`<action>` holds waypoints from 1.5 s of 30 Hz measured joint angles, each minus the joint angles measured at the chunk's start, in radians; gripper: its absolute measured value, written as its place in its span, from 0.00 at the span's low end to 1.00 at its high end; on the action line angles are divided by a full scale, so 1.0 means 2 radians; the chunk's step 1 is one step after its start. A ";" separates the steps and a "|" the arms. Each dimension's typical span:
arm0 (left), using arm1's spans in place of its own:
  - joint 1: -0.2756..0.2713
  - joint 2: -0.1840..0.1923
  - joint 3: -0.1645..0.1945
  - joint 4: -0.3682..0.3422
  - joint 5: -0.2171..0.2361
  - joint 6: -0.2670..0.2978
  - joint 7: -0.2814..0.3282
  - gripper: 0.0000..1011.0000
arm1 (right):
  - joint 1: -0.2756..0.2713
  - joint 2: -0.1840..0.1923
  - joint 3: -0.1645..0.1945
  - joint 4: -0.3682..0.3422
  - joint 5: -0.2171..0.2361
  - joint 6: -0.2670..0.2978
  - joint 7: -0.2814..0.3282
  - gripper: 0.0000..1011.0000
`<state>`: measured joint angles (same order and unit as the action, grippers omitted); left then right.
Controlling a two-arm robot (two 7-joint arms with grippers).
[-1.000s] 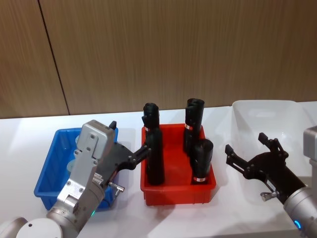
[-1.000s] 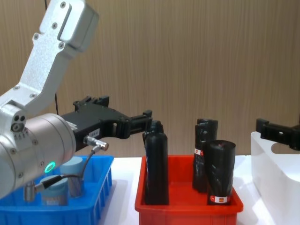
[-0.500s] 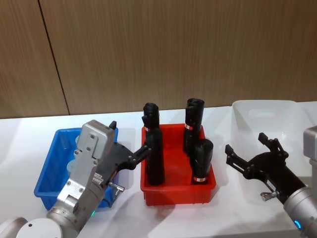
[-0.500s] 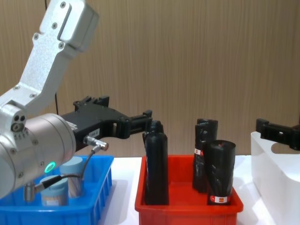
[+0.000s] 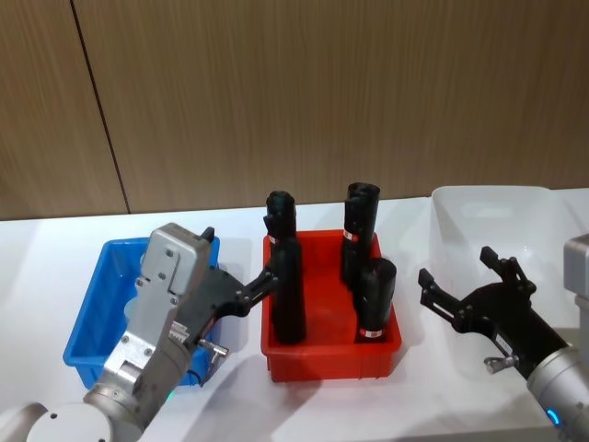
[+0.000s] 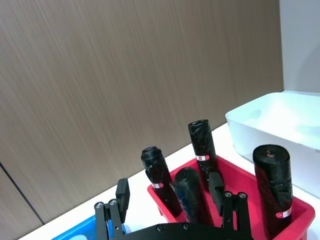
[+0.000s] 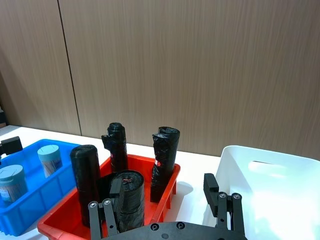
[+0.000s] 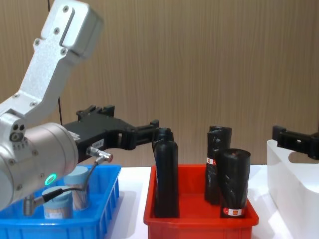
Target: Pick the cotton swabs from the blue box and place them into the white box.
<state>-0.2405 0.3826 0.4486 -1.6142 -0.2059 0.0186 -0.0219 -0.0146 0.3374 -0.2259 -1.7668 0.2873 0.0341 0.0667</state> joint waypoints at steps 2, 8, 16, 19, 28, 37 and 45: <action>-0.001 0.001 -0.002 0.003 -0.002 0.002 -0.002 0.99 | 0.000 0.000 0.000 0.000 0.000 0.000 0.000 0.99; -0.004 0.006 -0.012 0.014 -0.018 0.013 -0.009 0.99 | 0.000 0.000 0.000 0.000 0.000 0.000 0.000 0.99; -0.006 0.014 -0.025 0.025 -0.039 0.035 -0.007 0.99 | 0.000 0.000 0.000 0.000 0.000 0.000 0.000 0.99; -0.007 0.017 -0.031 0.029 -0.048 0.047 -0.002 0.99 | 0.000 0.000 0.000 0.000 0.000 0.000 0.000 0.99; -0.009 0.022 -0.045 0.038 -0.073 0.082 0.014 0.99 | 0.000 0.000 0.000 0.000 0.000 0.000 0.000 0.99; -0.014 0.022 -0.056 0.050 -0.100 0.124 0.031 0.99 | 0.000 0.000 0.000 0.000 0.000 0.000 0.000 0.99; -0.022 0.016 -0.060 0.065 -0.117 0.150 0.035 0.99 | 0.000 0.000 0.000 0.000 0.000 0.000 0.000 0.99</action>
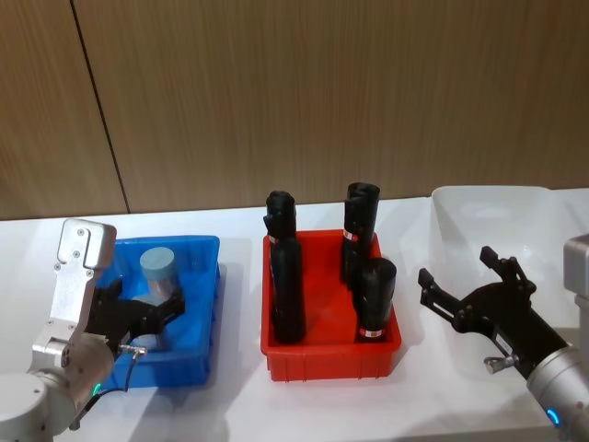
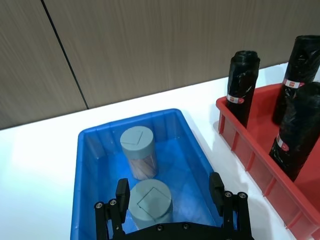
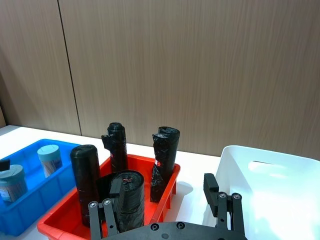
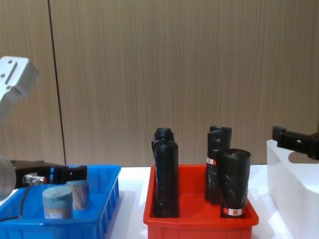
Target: Pick the cotton swabs from the blue box and place them into the white box.
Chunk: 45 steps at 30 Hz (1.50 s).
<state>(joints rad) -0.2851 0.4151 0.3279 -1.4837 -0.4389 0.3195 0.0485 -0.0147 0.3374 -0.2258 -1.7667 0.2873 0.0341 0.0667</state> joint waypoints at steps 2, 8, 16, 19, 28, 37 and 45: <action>-0.004 -0.002 -0.001 0.007 -0.004 0.007 0.000 0.99 | 0.000 0.000 0.000 0.000 0.000 0.000 0.000 0.99; -0.012 -0.008 -0.002 0.022 -0.010 0.018 -0.001 0.99 | 0.000 0.000 0.000 0.000 0.000 0.000 0.000 0.99; -0.022 -0.017 -0.004 0.042 -0.017 0.028 0.002 0.99 | 0.000 0.000 0.000 0.000 0.000 0.000 0.000 0.99; -0.025 -0.019 -0.005 0.048 -0.017 0.031 0.005 0.99 | 0.000 0.000 0.000 0.000 0.000 0.000 0.000 0.99; -0.034 -0.025 -0.007 0.068 -0.016 0.036 0.008 0.99 | 0.000 0.000 0.000 0.000 0.000 0.000 0.000 0.99; -0.046 -0.033 -0.007 0.099 -0.009 0.035 0.000 0.99 | 0.000 0.000 0.000 0.000 0.000 0.000 0.000 0.99; -0.054 -0.038 -0.006 0.119 -0.004 0.031 -0.009 0.97 | 0.000 0.000 0.000 0.000 0.000 0.000 0.000 0.99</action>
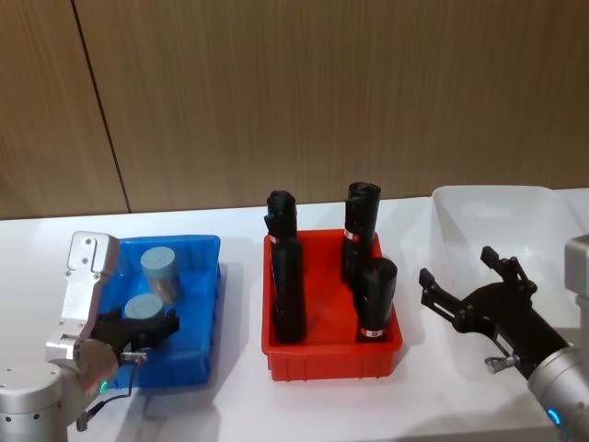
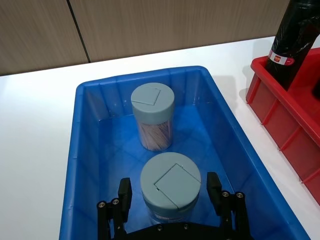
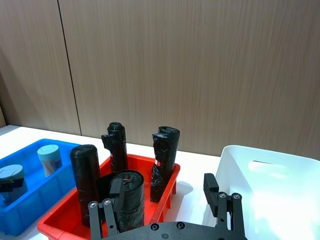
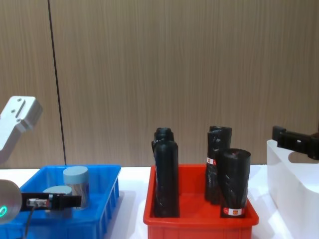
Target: Pick the cotton swabs from the blue box and place them into the white box.
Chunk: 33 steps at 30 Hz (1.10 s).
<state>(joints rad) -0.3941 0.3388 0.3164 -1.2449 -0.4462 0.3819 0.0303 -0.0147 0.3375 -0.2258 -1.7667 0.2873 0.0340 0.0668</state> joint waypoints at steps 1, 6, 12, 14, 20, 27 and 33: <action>-0.001 -0.001 0.000 0.003 0.001 -0.001 -0.002 0.96 | 0.000 0.000 0.000 0.000 0.000 0.000 0.000 0.99; -0.006 -0.004 0.000 0.015 0.005 -0.006 -0.008 0.82 | 0.000 0.000 0.000 0.000 0.000 0.000 0.000 0.99; -0.007 -0.005 0.000 0.021 0.009 -0.013 -0.011 0.67 | 0.000 0.000 0.000 0.000 0.000 0.000 0.000 0.99; -0.007 -0.005 0.000 0.021 0.011 -0.015 -0.012 0.66 | 0.000 0.000 0.000 0.000 0.000 0.000 0.000 0.99; -0.005 -0.004 0.000 0.015 0.019 -0.023 -0.013 0.65 | 0.000 0.000 0.000 0.000 0.000 0.000 0.000 0.99; 0.003 0.002 -0.001 -0.009 0.033 -0.035 -0.019 0.65 | 0.000 0.000 0.000 0.000 0.000 0.000 0.000 0.99; 0.013 0.012 -0.003 -0.042 0.046 -0.048 -0.037 0.65 | 0.000 0.000 0.000 0.000 0.000 0.000 0.000 0.99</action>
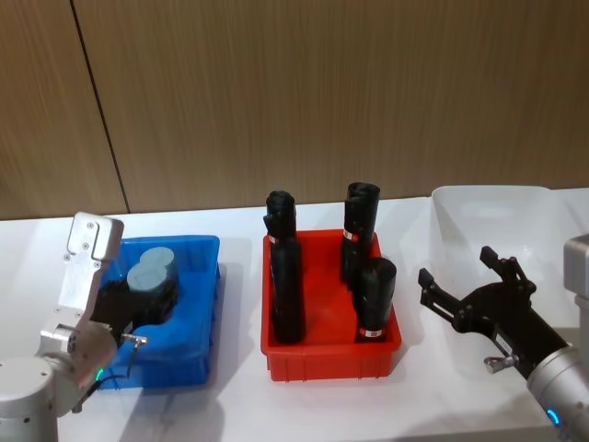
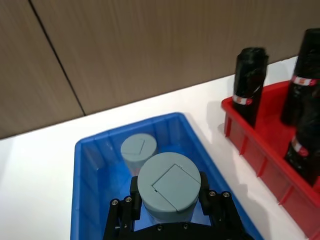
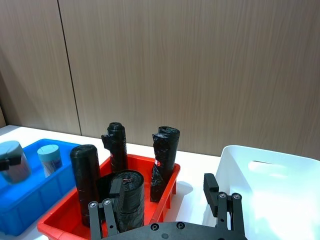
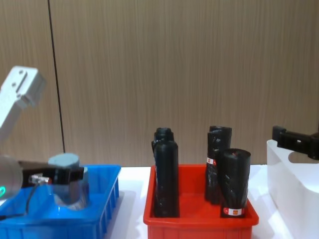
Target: Pick the cotton swabs from the blue box and place them into the white box.
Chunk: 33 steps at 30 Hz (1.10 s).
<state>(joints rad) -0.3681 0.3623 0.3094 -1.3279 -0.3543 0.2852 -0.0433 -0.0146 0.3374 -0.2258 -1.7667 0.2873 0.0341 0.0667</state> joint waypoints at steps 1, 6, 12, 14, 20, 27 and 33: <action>0.001 0.001 -0.001 -0.005 0.001 -0.001 -0.003 0.65 | 0.000 0.000 0.000 0.000 0.000 0.000 0.000 0.99; 0.009 0.011 -0.003 -0.031 0.007 -0.009 -0.024 0.65 | 0.000 0.000 0.000 0.000 0.000 0.000 0.000 0.99; 0.018 0.025 -0.009 -0.062 0.008 -0.022 -0.065 0.65 | 0.000 0.000 0.000 0.000 0.000 0.000 0.000 0.99; 0.021 0.030 -0.011 -0.071 0.006 -0.025 -0.079 0.65 | 0.000 0.000 0.000 0.000 0.000 0.000 0.000 0.99; 0.025 0.040 -0.015 -0.087 -0.001 -0.034 -0.116 0.65 | 0.000 0.000 0.000 0.000 0.000 0.000 0.000 0.99; 0.028 0.050 -0.019 -0.097 -0.014 -0.048 -0.174 0.65 | 0.000 0.000 0.000 0.000 0.000 0.000 0.000 0.99; 0.027 0.055 -0.020 -0.098 -0.025 -0.058 -0.219 0.65 | 0.000 0.000 0.000 0.000 0.000 0.000 0.000 0.99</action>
<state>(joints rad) -0.3136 0.4717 0.2703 -1.5241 -0.4047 0.1684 -0.4803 -0.0146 0.3375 -0.2258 -1.7667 0.2873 0.0340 0.0668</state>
